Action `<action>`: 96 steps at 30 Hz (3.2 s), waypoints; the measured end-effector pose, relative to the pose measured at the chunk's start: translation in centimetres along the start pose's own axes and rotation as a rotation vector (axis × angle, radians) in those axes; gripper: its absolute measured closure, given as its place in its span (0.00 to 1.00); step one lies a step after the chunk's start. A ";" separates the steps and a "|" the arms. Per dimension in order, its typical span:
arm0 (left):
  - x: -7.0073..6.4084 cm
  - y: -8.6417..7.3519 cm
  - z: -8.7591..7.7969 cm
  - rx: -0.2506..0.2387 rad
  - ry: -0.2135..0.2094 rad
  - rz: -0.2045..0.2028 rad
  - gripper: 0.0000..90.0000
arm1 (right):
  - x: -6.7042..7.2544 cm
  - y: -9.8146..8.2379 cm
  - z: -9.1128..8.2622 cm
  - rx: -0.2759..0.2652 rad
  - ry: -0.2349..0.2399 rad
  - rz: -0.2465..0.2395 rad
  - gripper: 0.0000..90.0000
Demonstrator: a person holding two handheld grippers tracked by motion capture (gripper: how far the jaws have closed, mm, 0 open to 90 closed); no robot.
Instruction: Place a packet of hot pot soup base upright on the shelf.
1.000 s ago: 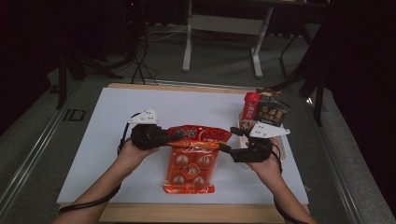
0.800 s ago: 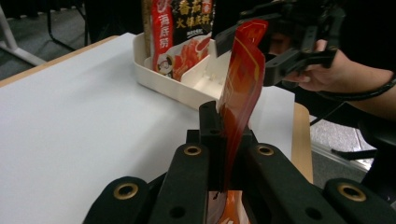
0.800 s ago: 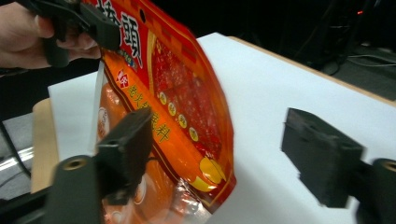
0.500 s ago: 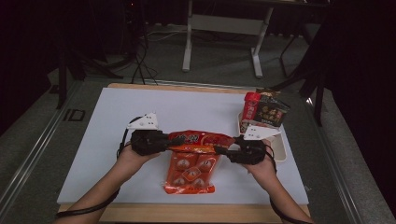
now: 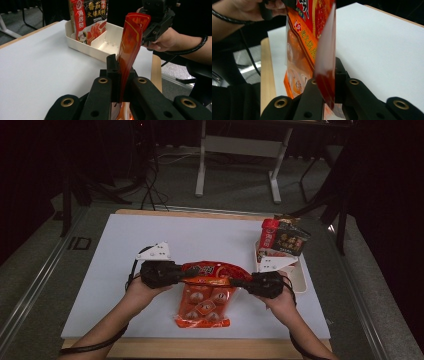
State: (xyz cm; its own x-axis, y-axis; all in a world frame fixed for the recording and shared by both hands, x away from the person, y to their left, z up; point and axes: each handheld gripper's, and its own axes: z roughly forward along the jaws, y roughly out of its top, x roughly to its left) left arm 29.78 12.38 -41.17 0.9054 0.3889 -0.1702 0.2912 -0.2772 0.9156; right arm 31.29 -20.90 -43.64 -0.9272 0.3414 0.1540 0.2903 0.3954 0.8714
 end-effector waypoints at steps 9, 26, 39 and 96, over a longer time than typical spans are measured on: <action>0.2 -0.1 -1.6 -0.035 -0.038 0.003 0.94 | 2.6 2.0 -0.8 -0.007 -0.043 -0.018 1.00; -0.4 -0.3 -3.0 -0.176 0.109 0.008 0.13 | 4.0 7.5 -5.2 -0.099 -0.105 -0.106 1.00; 0.4 -2.6 -3.1 -0.186 0.132 -0.027 0.04 | 2.1 10.0 -11.0 -0.226 -0.233 -0.061 1.00; 1.5 -10.8 -2.1 -0.112 0.165 -0.139 0.04 | -7.3 -0.8 -13.8 -0.235 -0.408 0.257 1.00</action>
State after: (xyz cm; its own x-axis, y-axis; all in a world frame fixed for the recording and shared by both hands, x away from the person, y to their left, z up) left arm 27.32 17.81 -50.51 0.7935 0.5575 -0.2439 0.3653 -0.1157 0.9237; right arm 34.58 -35.49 -38.98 -0.6526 0.7241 0.2232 0.3917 0.0703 0.9174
